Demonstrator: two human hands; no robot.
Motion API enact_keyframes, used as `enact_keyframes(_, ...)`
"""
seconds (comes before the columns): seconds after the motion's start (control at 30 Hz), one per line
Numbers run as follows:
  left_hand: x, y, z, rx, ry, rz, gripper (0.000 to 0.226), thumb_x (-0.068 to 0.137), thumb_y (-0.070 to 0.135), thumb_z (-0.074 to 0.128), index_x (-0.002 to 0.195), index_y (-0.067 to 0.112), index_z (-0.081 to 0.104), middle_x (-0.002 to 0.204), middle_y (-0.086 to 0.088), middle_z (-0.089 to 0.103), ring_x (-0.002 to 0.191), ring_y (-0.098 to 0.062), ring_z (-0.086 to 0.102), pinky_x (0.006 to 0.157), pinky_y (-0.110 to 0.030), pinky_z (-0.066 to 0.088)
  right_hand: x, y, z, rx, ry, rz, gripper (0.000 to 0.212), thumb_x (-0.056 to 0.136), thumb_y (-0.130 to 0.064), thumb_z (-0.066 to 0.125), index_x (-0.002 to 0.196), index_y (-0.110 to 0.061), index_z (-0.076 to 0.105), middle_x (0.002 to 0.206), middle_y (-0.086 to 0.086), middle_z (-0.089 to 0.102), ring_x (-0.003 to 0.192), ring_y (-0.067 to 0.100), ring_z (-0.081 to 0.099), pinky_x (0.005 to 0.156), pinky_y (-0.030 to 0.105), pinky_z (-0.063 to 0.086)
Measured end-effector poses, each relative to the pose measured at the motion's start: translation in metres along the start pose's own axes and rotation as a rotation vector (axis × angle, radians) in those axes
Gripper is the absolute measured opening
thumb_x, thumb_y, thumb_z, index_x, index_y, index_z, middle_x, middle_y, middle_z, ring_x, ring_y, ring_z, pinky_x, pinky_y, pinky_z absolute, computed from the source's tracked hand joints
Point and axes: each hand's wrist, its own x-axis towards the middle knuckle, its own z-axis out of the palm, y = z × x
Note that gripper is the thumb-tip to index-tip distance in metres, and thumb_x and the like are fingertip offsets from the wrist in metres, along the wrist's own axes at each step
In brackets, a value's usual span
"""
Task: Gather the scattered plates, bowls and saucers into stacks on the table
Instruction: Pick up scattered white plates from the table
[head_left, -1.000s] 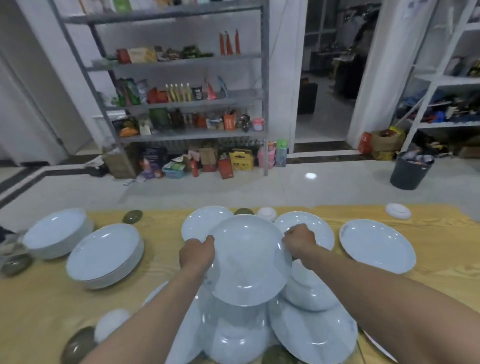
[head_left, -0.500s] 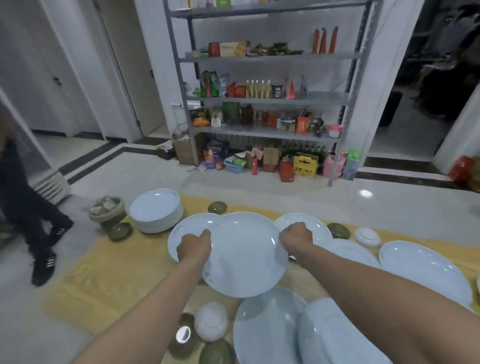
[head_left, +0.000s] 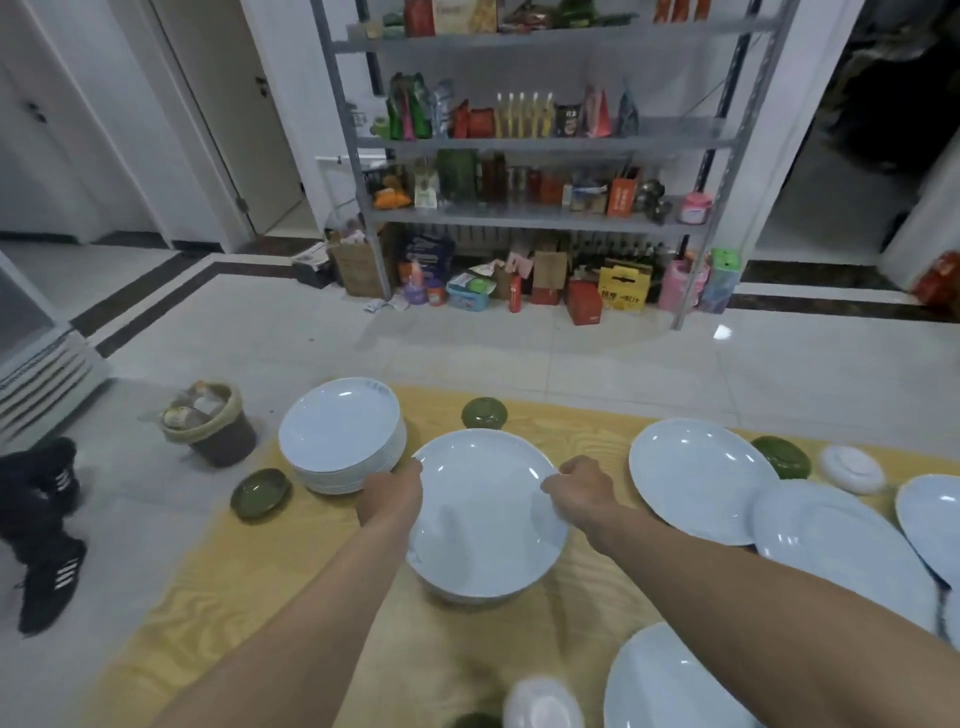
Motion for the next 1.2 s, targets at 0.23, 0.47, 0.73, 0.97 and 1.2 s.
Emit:
enact_keyframes(0.23,0.056,-0.005,0.019,0.090,-0.111,-0.006,0.052,0.092,0.042,0.053,0.128,0.004,0.057,0.131,-0.015,0.057,0.119,-0.036,0.052,0.099,-0.040,0.043,0.015,0.008,0.035,0.048,0.046,0.120,0.050,0.089,-0.023,0.059,0.135,-0.011,0.043,0.127,0.009,0.050,0.107,0.027,0.054,0.079,0.034,0.045)
enact_keyframes(0.47,0.064,-0.010,0.020,0.416,-0.165,0.166,0.050,0.097,0.039,0.046,0.134,0.007,0.054,0.138,-0.012,0.055,0.125,-0.032,0.050,0.088,-0.033,0.039,0.017,0.010,0.043,-0.071,0.011,0.075,0.055,0.086,-0.026,0.063,0.135,-0.013,0.043,0.127,0.010,0.054,0.109,0.029,0.059,0.092,0.042,0.052)
enact_keyframes(0.73,0.007,0.022,0.037,1.025,-0.235,1.080,0.068,0.097,0.054,0.033,0.156,0.027,0.010,0.164,-0.003,-0.003,0.150,-0.030,-0.003,0.120,-0.046,0.009,-0.033,0.019,-0.022,-1.172,0.221,-0.311,0.075,0.095,-0.065,0.024,0.157,-0.025,0.007,0.164,0.013,0.000,0.151,0.033,0.003,0.114,0.066,0.002)
enact_keyframes(0.97,-0.125,0.076,0.080,1.026,-0.250,1.562,0.075,0.094,0.065,0.026,0.156,0.029,0.005,0.164,-0.004,-0.010,0.150,-0.034,-0.009,0.120,-0.052,0.001,-0.127,0.035,-0.140,-1.171,0.460,-0.117,0.084,0.086,-0.075,0.009,0.156,-0.029,0.006,0.164,0.010,0.000,0.150,0.034,0.007,0.113,0.065,0.007)
enact_keyframes(1.2,-0.280,0.084,0.147,0.940,-0.323,1.758,0.073,0.094,0.064,0.026,0.156,0.030,0.006,0.164,-0.004,-0.007,0.150,-0.035,-0.003,0.119,-0.052,0.005,-0.222,0.109,-0.265,-1.098,0.656,0.083,0.081,0.092,-0.073,0.021,0.156,-0.028,0.002,0.164,0.010,-0.002,0.150,0.033,0.006,0.116,0.060,0.014)
